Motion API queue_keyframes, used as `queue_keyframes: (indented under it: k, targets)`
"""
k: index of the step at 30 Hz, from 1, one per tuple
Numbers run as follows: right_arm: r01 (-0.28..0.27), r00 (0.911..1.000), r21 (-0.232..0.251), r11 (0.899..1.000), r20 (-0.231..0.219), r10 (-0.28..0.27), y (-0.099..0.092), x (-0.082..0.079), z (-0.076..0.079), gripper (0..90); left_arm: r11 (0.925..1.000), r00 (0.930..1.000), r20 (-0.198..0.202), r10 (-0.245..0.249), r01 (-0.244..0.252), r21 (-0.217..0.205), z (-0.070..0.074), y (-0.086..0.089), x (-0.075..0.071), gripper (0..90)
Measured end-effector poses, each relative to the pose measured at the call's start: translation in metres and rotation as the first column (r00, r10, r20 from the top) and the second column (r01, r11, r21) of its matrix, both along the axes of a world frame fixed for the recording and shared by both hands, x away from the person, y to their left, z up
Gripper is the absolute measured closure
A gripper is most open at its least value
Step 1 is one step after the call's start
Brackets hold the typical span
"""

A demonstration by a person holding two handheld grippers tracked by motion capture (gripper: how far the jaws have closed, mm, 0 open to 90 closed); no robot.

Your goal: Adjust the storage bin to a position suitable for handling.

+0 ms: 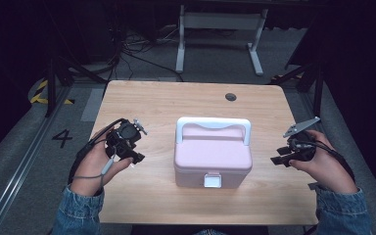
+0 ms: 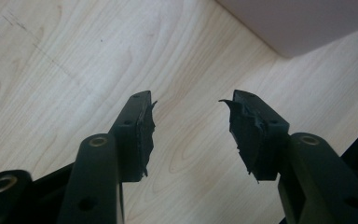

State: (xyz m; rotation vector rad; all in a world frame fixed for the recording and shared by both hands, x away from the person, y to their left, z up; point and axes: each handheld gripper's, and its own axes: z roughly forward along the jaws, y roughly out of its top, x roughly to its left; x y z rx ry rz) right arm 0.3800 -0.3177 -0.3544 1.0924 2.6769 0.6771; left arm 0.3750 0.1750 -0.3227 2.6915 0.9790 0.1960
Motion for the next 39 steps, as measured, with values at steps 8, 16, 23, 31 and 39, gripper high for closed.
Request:
queue_keyframes:
  k: [8, 16, 23, 31, 39]
  targets:
    - [0.034, 0.9987, 0.028, 0.999, 0.036, -0.035, -0.009, -0.005, 0.005, 41.6, 0.9994, 1.0, 0.003, 0.009, -0.009, -0.033, 0.01, -0.008, 0.005, 46.2]
    - [0.0, 0.9978, -0.014, 1.0, 0.066, 0.001, -0.014, -0.012, 0.009, 40.6, 0.9991, 0.9996, 0.023, 0.018, -0.017, -0.039, 0.023, -0.023, 0.014, 47.1]
    - [-0.045, 0.9945, 0.016, 0.999, 0.095, 0.043, -0.02, -0.013, -0.001, 44.9, 0.9938, 0.9956, 0.067, -0.066, 0.072, -0.085, 0.041, -0.046, 0.021, 47.0]
    - [-0.058, 0.9967, 0.081, 0.995, 0.061, 0.053, -0.021, -0.018, -0.005, 46.1, 0.9904, 0.9907, 0.077, -0.112, 0.117, -0.073, 0.053, -0.074, 0.032, 48.6]
    - [-0.043, 0.997, 0.091, 0.995, 0.068, 0.037, -0.026, -0.022, -0.008, 45.3, 0.9852, 0.9832, 0.095, -0.156, 0.161, -0.057, 0.056, -0.098, 0.043, 47.1]
